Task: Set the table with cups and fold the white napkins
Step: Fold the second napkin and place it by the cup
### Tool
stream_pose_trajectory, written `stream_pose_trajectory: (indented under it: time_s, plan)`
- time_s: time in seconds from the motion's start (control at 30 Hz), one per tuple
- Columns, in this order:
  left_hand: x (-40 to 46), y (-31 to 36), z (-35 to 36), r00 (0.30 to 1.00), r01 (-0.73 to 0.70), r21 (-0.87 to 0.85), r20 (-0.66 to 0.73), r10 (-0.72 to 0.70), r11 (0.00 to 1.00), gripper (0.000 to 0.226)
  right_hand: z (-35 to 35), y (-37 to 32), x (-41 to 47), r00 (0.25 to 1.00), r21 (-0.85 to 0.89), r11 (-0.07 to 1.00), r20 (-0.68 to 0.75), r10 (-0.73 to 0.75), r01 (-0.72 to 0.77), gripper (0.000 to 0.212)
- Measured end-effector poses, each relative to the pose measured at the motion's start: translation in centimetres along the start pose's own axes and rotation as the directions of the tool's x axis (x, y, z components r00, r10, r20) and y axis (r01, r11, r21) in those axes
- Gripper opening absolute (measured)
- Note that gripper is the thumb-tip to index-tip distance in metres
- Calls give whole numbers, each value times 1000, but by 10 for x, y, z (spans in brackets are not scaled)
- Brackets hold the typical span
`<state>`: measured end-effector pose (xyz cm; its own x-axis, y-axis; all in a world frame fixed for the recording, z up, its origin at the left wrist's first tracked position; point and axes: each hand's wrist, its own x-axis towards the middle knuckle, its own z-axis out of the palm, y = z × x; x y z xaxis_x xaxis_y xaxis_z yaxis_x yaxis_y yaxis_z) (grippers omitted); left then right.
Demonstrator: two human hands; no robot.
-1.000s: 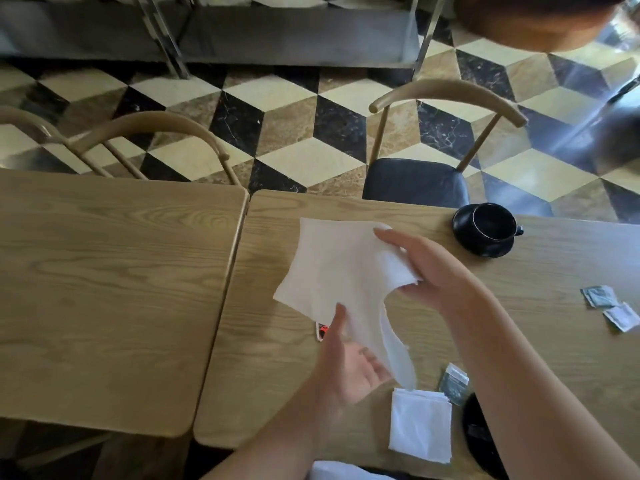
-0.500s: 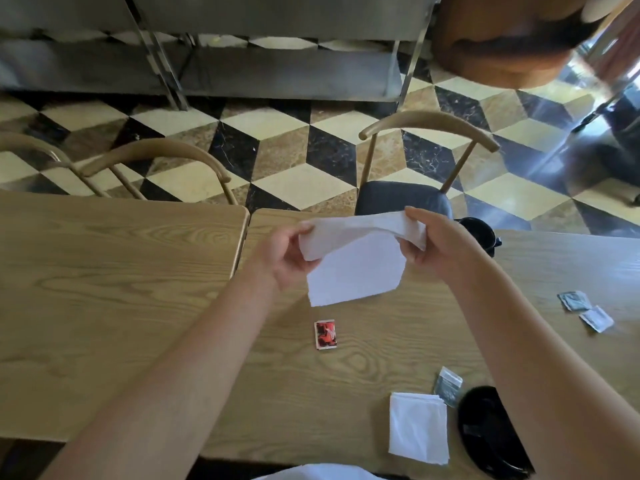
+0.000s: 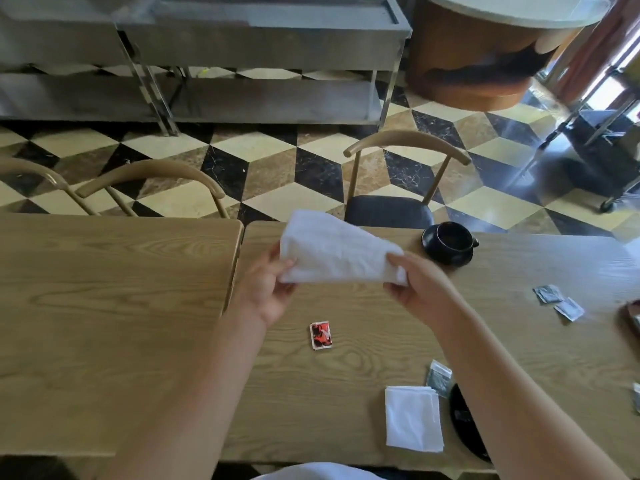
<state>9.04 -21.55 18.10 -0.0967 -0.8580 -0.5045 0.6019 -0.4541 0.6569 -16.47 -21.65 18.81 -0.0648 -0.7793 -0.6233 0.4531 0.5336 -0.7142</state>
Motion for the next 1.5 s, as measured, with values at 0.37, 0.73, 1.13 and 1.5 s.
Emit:
stream_pose_trajectory:
  time_s: [0.37, 0.73, 1.13, 1.5]
  plan:
    - [-44, -147, -106, 823, 451, 222, -478, -307, 865, 31, -87, 167, -12, 873, -96, 905, -323, 365, -414, 7]
    - [-28, -115, -97, 910, 297, 170, -348, -225, 940, 8, -86, 135, 2, 942, -263, 920, -247, 228, -291, 36]
    - [64, -67, -81, 910, 276, 281, -383, -156, 919, 5, -53, 62, 77, 968, -323, 916, -1, 250, -237, 20]
    - [193, -48, -64, 920, 257, 732, -384, 71, 631, 19, -34, 38, 200, 999, -795, 606, -31, -25, -10, 18]
